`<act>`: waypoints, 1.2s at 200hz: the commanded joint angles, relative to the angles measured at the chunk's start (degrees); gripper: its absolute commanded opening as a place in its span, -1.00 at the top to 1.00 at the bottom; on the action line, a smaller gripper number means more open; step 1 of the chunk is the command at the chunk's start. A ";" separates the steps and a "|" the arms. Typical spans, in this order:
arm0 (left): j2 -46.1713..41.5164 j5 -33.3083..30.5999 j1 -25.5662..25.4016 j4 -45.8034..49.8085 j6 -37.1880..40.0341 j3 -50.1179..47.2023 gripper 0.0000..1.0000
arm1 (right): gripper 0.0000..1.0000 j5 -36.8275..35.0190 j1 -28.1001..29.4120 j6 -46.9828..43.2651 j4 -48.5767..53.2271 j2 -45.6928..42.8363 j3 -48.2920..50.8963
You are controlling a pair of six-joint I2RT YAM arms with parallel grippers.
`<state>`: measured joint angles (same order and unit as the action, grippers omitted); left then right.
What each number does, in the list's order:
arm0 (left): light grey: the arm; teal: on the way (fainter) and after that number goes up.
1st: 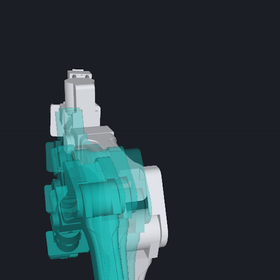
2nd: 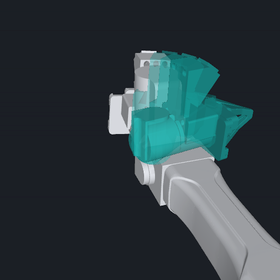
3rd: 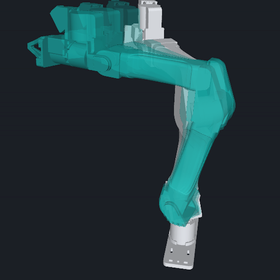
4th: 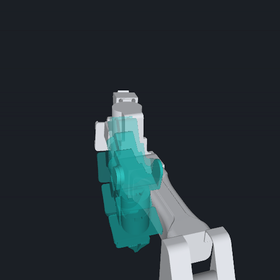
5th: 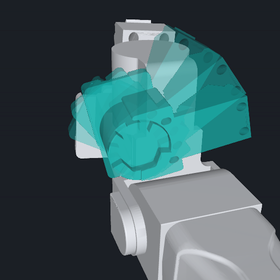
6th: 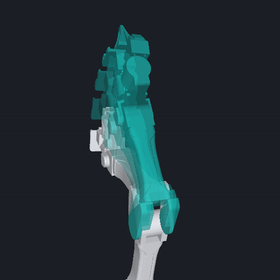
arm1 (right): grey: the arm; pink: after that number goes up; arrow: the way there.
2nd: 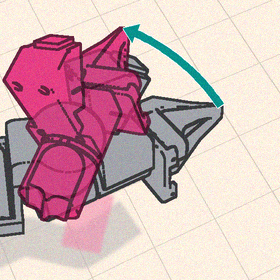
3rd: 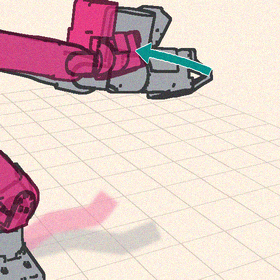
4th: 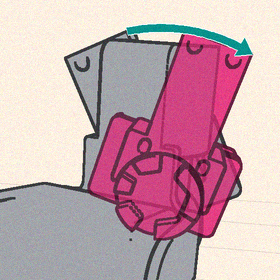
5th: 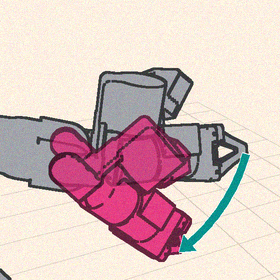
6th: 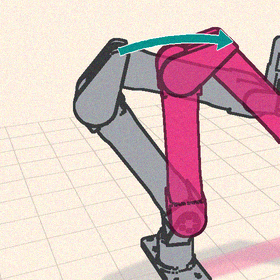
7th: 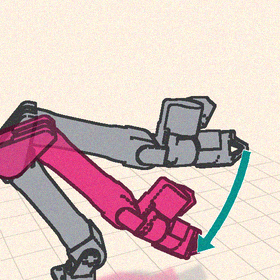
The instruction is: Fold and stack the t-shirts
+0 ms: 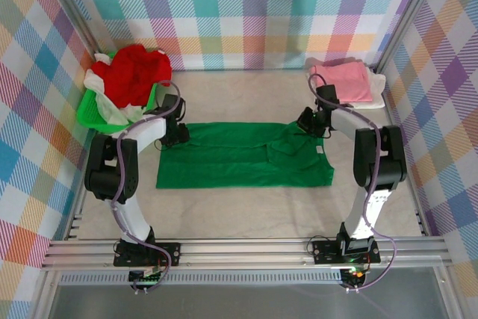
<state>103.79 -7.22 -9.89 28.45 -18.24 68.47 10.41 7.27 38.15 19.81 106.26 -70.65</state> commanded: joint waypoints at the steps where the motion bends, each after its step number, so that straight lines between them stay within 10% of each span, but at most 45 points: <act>1: -0.45 -1.57 0.91 1.00 -0.04 -0.08 0.26 | 0.98 -0.68 -0.84 -0.28 -0.62 -4.83 2.31; 16: -0.35 -1.43 1.27 1.04 -0.02 -0.35 0.26 | 0.97 -0.33 -1.19 -0.21 -0.89 -6.07 3.60; 44: 0.26 -0.72 1.27 0.95 0.40 -0.28 0.26 | 0.34 2.12 -1.29 0.12 -0.72 -5.06 3.43; 134: 0.10 -0.60 1.28 1.39 1.11 -0.13 0.25 | 0.20 8.12 -1.37 3.97 -6.30 4.22 0.98; 240: -1.49 -0.48 1.27 0.65 0.84 -1.58 0.25 | 1.00 3.68 -1.29 3.44 -5.26 -6.02 5.61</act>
<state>103.79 -7.53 -9.06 28.38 -18.15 67.64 15.62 6.33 42.59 13.72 105.21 -67.13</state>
